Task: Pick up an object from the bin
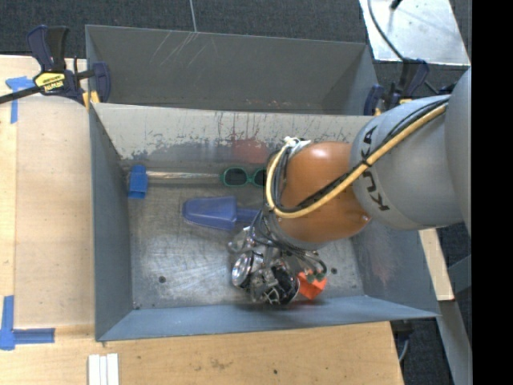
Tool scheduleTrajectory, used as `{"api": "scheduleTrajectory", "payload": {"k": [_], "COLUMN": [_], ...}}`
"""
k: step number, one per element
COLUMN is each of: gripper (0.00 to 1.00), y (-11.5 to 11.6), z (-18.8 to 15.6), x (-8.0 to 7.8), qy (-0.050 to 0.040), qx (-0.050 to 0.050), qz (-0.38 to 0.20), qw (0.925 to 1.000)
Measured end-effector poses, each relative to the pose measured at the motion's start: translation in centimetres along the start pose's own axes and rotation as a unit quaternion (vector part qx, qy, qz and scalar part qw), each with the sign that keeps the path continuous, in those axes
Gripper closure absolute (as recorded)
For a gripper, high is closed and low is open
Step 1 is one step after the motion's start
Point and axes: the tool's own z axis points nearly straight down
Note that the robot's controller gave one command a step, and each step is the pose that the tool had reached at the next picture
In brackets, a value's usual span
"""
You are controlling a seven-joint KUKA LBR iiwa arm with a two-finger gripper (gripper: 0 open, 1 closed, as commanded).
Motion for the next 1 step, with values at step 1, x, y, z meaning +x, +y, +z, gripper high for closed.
{"api": "scheduleTrajectory", "payload": {"k": [1], "gripper": [1.0], "y": [-0.1], "z": [-1.57], "x": [0.33], "qy": [0.0081], "qx": [0.002], "qz": [0.0], "qw": [1.0]}}
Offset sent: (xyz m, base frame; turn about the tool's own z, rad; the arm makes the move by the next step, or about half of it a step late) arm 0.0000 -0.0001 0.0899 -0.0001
